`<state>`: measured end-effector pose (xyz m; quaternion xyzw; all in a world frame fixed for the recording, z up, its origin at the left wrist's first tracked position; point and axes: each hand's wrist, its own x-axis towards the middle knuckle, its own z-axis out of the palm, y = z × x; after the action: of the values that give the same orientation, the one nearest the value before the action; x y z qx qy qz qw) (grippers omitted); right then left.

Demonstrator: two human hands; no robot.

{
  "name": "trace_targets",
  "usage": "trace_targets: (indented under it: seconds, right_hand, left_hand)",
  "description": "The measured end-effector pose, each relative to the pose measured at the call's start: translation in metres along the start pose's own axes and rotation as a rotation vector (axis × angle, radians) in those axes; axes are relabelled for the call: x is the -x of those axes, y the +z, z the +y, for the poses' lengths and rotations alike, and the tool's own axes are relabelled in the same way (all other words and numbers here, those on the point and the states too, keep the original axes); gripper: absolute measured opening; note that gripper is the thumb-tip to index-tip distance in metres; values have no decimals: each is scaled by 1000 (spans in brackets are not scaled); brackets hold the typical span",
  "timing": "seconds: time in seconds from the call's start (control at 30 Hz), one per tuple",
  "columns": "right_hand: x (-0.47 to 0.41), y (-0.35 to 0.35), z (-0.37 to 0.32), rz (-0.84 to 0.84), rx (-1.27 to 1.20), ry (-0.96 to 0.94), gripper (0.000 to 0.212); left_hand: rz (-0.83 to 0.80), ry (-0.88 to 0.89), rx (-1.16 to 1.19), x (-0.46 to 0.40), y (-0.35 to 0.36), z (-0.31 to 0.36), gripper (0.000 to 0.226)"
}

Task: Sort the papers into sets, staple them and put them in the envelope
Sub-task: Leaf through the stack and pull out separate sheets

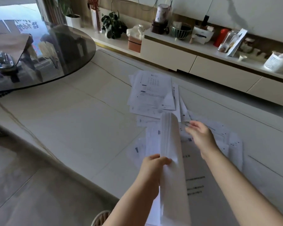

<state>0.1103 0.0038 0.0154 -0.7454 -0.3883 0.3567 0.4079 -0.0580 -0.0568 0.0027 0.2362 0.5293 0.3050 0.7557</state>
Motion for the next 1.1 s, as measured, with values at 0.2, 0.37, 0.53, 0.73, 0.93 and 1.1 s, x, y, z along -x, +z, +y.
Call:
trace_targets:
  seconds: [0.2,0.37,0.53,0.73,0.93,1.1]
  right_hand:
    - [141,-29,35,-244,-12,3,38]
    - [174,-31,57,-211,58,-16,69]
    - [159,-41,59,-191,-149,-25,40]
    - [130,-78,65,-213,-459,357,55]
    - [122,-94,90,58,130,198,43]
    - [120,-101,89,124,170,45,46]
  left_hand:
    - [-196,-3,179,16,15,-14,11]
    - [-196,-76,293,28,27,-26,20]
    - [-139,-17,241,22,35,-25,15]
    - [47,28,135,8,26,-24,14]
    - [66,-5,155,0,24,-25,9]
    - [78,-7,162,0,28,-27,13]
